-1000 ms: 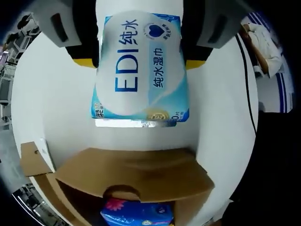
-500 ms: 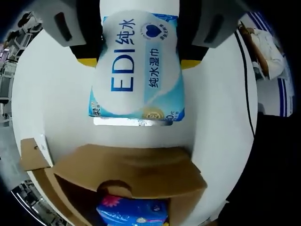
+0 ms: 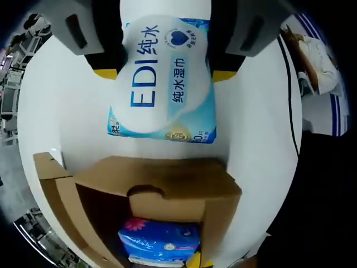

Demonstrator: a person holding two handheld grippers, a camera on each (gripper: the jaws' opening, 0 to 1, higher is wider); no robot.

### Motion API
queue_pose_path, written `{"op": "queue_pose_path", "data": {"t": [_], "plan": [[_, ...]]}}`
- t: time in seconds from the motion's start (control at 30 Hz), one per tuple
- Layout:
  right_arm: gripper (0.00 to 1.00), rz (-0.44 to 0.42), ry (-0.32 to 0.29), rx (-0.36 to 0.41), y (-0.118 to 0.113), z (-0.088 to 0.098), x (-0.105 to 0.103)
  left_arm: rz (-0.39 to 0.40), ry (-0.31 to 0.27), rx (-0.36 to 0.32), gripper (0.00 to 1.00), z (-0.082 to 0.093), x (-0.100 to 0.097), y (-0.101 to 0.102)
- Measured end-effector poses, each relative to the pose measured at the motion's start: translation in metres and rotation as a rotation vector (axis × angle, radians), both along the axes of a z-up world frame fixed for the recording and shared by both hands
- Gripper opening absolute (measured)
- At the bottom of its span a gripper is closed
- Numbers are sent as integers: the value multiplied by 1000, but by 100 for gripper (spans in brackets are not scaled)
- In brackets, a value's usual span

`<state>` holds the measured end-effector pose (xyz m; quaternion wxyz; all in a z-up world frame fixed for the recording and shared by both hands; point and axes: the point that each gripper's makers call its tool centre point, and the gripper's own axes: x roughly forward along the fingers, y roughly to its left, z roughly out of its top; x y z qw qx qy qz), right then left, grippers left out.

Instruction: Operate the shoe box by opening the lid, removing the specified soft item, and placing it in the target area until the item is outside and the box remains undamaged.

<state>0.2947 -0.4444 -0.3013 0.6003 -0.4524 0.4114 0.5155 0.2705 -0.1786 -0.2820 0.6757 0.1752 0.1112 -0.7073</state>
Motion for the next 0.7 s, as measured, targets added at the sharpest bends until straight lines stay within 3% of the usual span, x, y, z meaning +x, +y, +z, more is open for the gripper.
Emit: {"op": "queue_pose_path", "data": {"t": [0.07,0.1,0.2,0.37,0.4,0.5,0.7], "plan": [[59,38,8,-2,-3,-15,-3,2,1,7,2,-1,1,0],[60,65,15,-41,-10,-25,-4,3,1,7,2,-1,1,0],[60,85,-3,-54,-13,-25,-3,4,2,8,2,-1,0,0],[60,20,16,-68,-15,-24,-1,6,1,15,2,-2,1,0],[60,-126,50,-112,-25,-30,1,7,-3,15,2,-2,1,0],[60,-94,77,-185,-24,-37,1,1,-5,14,2,-2,0,1],[60,-72,99,-222,-19,-37,-4,-3,-9,14,2,-3,0,1]]}}
